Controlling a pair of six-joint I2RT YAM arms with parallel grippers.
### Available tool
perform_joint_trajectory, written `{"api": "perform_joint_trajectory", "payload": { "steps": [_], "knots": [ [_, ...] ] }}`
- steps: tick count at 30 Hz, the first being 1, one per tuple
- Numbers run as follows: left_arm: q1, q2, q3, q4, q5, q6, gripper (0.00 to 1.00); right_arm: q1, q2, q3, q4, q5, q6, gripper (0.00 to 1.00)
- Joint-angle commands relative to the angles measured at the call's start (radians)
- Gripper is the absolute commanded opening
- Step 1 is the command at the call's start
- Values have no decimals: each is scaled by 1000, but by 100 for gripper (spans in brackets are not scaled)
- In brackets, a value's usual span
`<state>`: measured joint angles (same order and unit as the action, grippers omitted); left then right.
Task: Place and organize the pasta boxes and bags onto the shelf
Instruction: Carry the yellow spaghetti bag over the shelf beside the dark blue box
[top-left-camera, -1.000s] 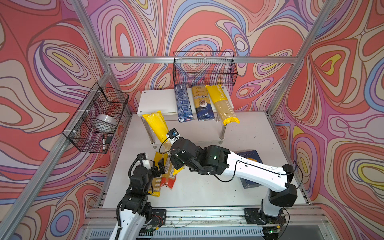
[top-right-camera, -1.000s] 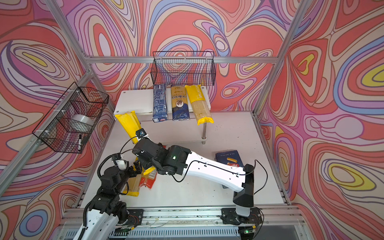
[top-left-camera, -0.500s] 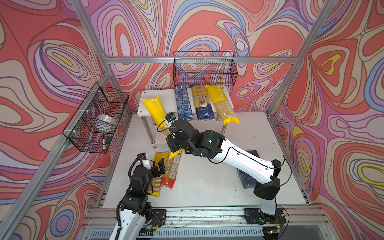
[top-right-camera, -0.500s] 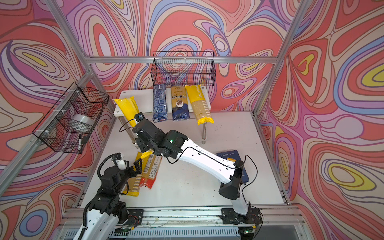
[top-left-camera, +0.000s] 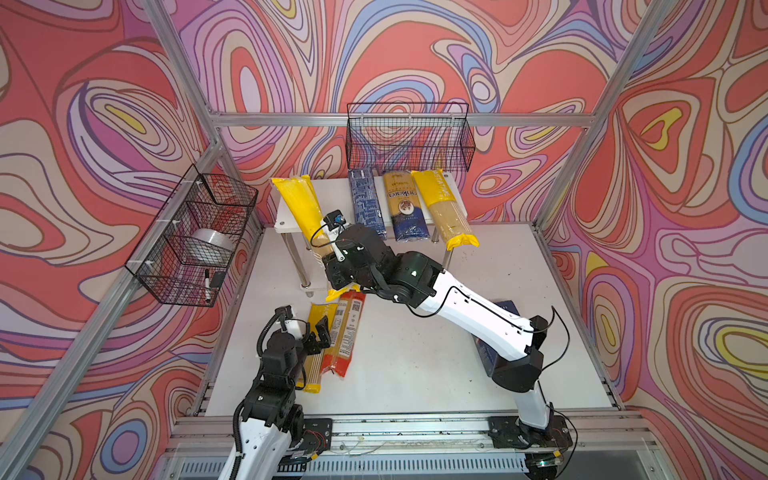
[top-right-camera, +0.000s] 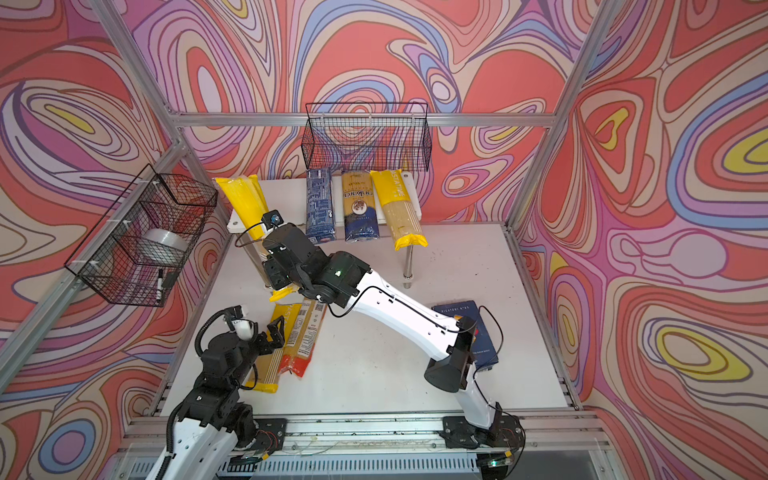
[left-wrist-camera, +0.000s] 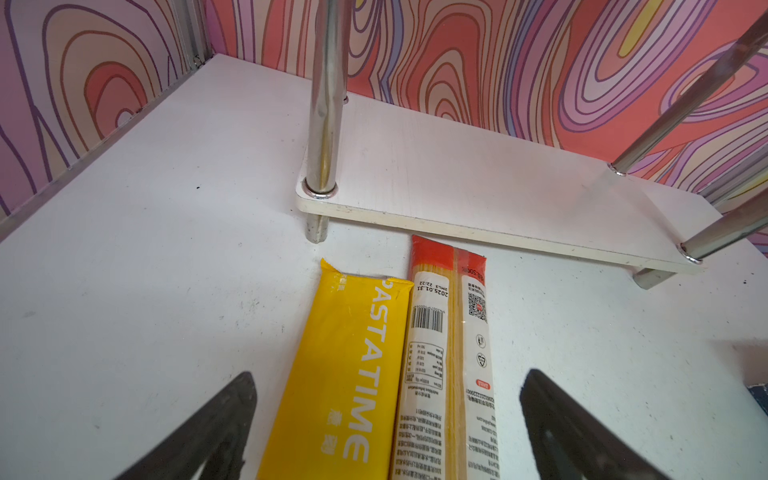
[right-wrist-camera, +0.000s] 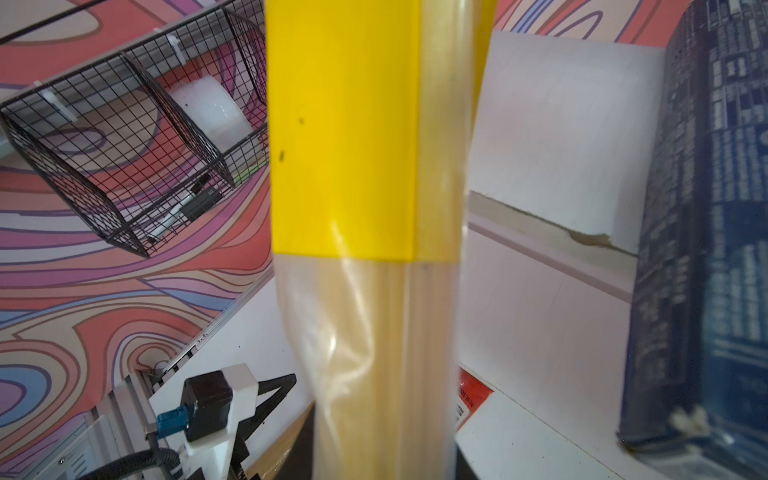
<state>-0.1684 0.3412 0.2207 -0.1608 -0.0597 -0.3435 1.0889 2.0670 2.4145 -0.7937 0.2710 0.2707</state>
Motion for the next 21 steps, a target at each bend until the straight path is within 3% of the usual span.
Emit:
{"api": "perform_joint_trajectory", "payload": {
  "steps": [1, 11, 21],
  "knots": [
    [6, -1, 18, 17, 4, 11, 100, -28, -6, 65, 197, 17, -15, 6],
    [7, -1, 18, 15, 3, 10, 100, -69, 62, 158, 232, -9, -24, 8],
    [6, -2, 18, 13, -3, 8, 100, -89, 59, 146, 267, -19, -15, 10]
  ]
}}
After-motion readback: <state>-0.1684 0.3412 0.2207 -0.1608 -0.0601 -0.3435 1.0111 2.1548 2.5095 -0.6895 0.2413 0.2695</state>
